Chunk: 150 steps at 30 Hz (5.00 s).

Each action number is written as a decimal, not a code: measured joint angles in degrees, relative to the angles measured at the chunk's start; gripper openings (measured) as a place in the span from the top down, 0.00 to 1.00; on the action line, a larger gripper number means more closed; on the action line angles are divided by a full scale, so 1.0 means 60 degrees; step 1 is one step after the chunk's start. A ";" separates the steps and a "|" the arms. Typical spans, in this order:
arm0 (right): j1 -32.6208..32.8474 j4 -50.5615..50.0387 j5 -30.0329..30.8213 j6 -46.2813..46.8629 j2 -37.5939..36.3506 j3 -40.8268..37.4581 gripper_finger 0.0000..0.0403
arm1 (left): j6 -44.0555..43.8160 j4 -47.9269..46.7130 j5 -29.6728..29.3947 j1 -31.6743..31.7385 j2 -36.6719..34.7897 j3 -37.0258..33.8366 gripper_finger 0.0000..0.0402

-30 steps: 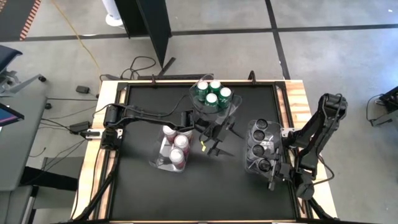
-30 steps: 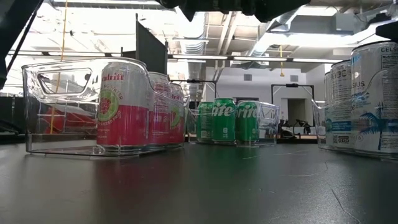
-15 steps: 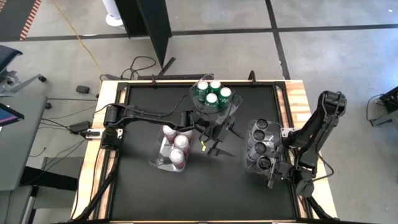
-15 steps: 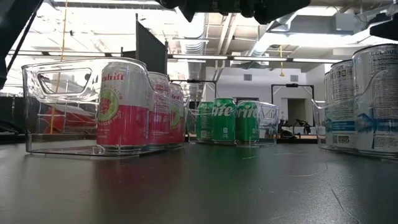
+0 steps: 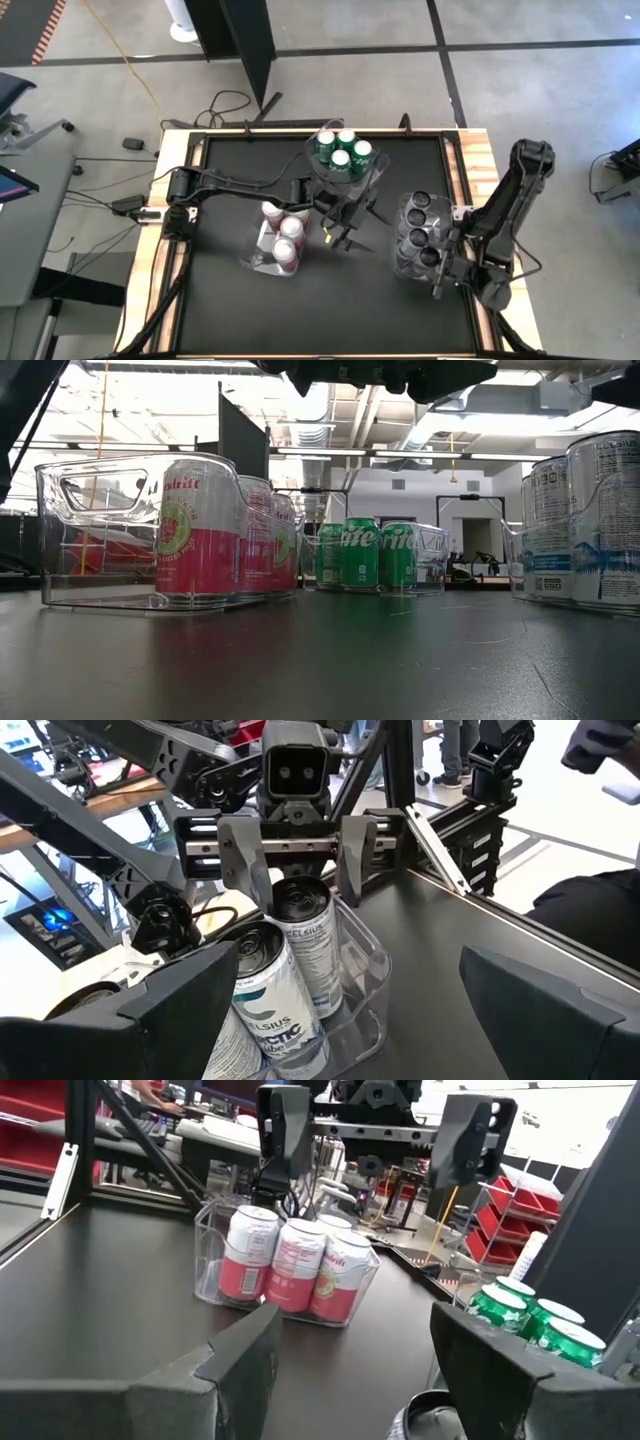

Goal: Sort soda cans
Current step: Move the middle transparent bin to the center of the table

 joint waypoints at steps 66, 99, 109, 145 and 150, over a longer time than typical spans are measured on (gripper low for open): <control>-0.3346 0.2299 -0.0075 -1.1048 -0.3150 0.3572 0.38 | -0.2100 -0.3334 -0.5037 0.1314 -0.0235 -0.0007 0.35; -1.2474 -0.8713 -1.0619 -0.6136 0.0332 0.8965 1.00 | -0.3523 -0.5731 -0.6091 0.5329 -0.3695 -0.1351 1.00; -1.6575 -1.0641 -1.3928 -0.5212 0.2599 1.0043 1.00 | -0.3450 -0.6565 -0.5922 0.5716 -0.3684 -0.1478 1.00; -1.8269 -1.3450 -1.4323 -0.2107 0.6397 1.1646 1.00 | -0.3574 -0.4113 -0.3832 0.7001 -0.4226 -0.4594 1.00; -1.8298 -1.3488 -1.4100 -0.1728 0.6397 1.1646 1.00 | -0.3470 -0.4244 -0.3829 0.7009 -0.4226 -0.4594 1.00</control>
